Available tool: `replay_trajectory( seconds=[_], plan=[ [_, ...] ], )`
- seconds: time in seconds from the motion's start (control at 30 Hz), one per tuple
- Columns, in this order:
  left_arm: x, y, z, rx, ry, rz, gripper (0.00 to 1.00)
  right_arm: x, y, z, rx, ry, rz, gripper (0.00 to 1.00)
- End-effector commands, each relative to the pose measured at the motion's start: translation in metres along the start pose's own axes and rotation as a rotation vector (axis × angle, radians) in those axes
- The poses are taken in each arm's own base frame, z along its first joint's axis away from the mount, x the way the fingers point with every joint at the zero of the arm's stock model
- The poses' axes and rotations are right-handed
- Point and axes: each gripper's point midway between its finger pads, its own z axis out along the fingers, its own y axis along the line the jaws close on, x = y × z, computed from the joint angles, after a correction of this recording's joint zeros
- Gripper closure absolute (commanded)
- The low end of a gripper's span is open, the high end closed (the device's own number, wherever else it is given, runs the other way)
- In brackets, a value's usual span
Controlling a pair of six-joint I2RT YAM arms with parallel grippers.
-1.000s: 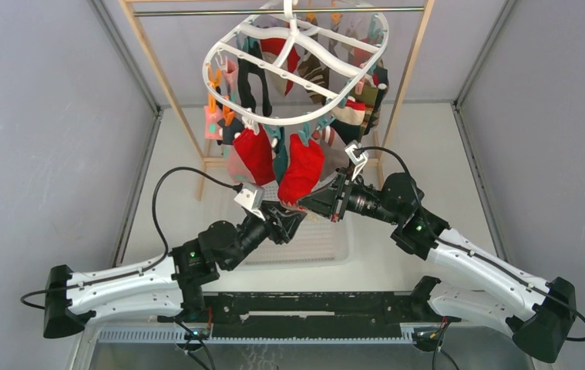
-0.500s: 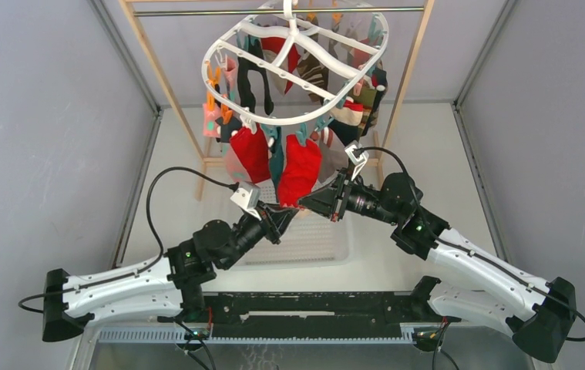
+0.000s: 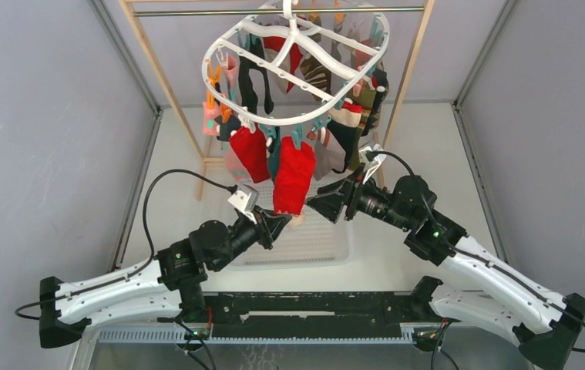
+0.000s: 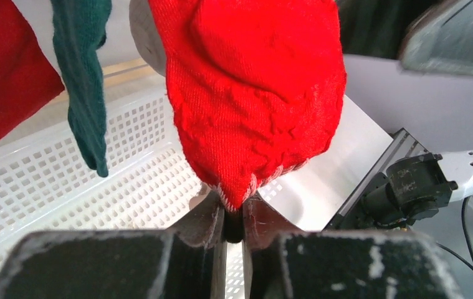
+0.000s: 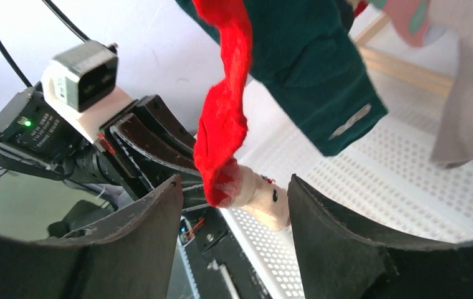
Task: Remove the socks clipped to the hanger
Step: Remove the sock from the hanger.
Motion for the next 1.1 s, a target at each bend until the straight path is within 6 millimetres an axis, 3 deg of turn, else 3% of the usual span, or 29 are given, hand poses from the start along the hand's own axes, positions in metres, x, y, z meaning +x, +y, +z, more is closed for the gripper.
replay_trajectory(
  seconds=[0.0,0.2,0.53,0.77,1.07],
  plan=[
    [-0.033,-0.012,-0.008,0.056,-0.056,-0.053,0.86,-0.045,0.014,-0.015,0.018,-0.107,-0.180,0.29],
    [-0.037,-0.006,-0.014,0.053,-0.043,-0.056,0.86,-0.082,0.031,-0.017,0.003,-0.183,-0.310,0.23],
    [-0.038,-0.005,-0.013,0.054,-0.032,-0.053,0.85,-0.131,0.046,0.012,0.021,-0.241,-0.354,0.25],
    [-0.038,-0.005,-0.012,0.056,-0.027,-0.046,0.85,-0.140,0.040,0.034,0.098,-0.239,-0.369,0.29],
    [-0.036,-0.010,-0.007,0.076,-0.011,-0.043,0.84,-0.142,0.042,0.047,0.100,-0.245,-0.386,0.30]
  ],
)
